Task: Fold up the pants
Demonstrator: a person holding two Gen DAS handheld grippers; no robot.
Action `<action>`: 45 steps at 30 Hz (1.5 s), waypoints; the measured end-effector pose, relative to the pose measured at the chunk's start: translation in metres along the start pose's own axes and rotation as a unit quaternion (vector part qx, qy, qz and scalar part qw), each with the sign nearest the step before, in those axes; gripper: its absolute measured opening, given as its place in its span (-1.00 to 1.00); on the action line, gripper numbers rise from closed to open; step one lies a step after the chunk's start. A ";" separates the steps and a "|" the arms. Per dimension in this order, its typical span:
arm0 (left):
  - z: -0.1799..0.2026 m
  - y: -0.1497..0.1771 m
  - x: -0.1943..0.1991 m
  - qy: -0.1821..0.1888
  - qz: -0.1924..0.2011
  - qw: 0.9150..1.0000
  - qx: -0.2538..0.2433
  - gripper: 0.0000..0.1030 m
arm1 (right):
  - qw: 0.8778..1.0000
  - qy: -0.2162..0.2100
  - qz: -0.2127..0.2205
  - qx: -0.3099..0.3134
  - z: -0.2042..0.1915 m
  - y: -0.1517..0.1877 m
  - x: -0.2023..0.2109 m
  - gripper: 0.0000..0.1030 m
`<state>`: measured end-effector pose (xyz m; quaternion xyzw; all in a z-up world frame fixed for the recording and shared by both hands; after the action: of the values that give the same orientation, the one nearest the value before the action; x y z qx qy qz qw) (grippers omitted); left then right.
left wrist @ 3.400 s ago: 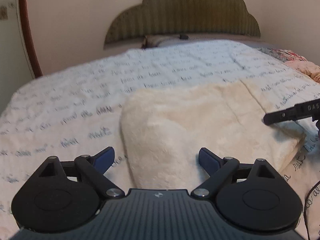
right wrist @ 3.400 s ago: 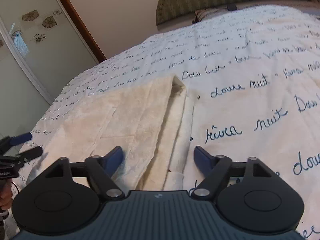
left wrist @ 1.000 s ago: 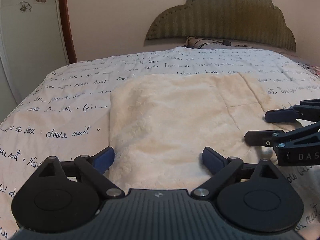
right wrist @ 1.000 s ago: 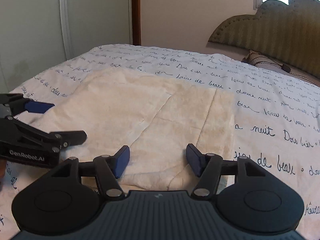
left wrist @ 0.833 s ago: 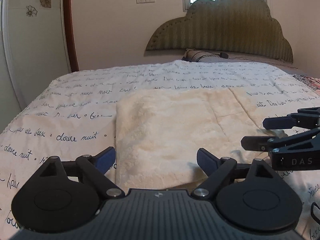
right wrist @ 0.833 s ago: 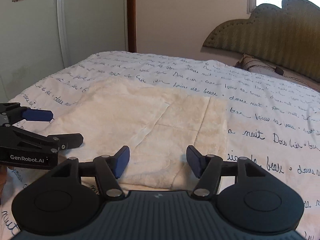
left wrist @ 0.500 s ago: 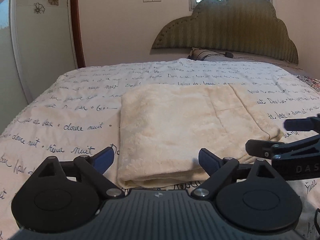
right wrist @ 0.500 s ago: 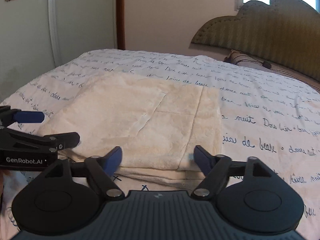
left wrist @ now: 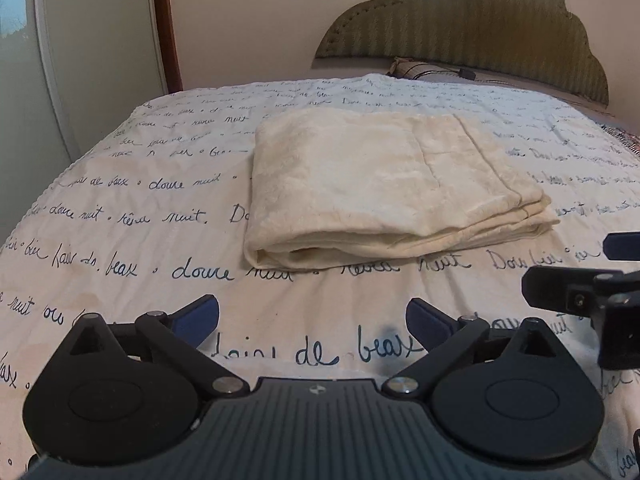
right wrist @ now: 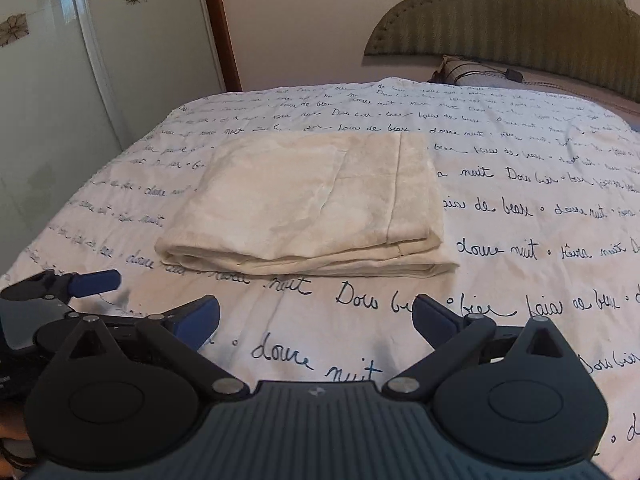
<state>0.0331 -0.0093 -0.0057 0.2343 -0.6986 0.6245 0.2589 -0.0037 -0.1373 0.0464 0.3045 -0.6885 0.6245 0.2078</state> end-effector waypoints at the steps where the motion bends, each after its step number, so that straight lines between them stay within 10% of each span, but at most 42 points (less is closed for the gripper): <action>1: -0.001 0.002 -0.002 -0.003 -0.003 1.000 0.003 0.98 | 1.000 0.020 -0.004 0.007 -0.002 0.004 -0.005 1.00; 27: -0.013 0.012 0.004 -0.009 0.011 0.999 0.036 0.97 | 0.999 0.029 0.027 0.033 -0.004 0.031 -0.014 1.00; 45: -0.049 -0.023 -0.041 -0.077 0.008 0.997 0.019 1.00 | 0.993 0.097 0.062 0.004 0.059 -0.031 -0.068 1.00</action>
<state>0.0821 0.0368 -0.0109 0.2810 -0.7065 0.6196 0.1950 0.0723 -0.1856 0.0165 0.2000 -0.6804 0.6655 0.2329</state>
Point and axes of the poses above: each gripper's, at about its wrist camera, not at the fingertips, and x roughly against the way its jaws point, z to its right, y to its underside, the point moved 2 cm from there along -x, roughly the way its jaws point, and after that the axes turned 1 degree about -y, right-handed, at the moved point
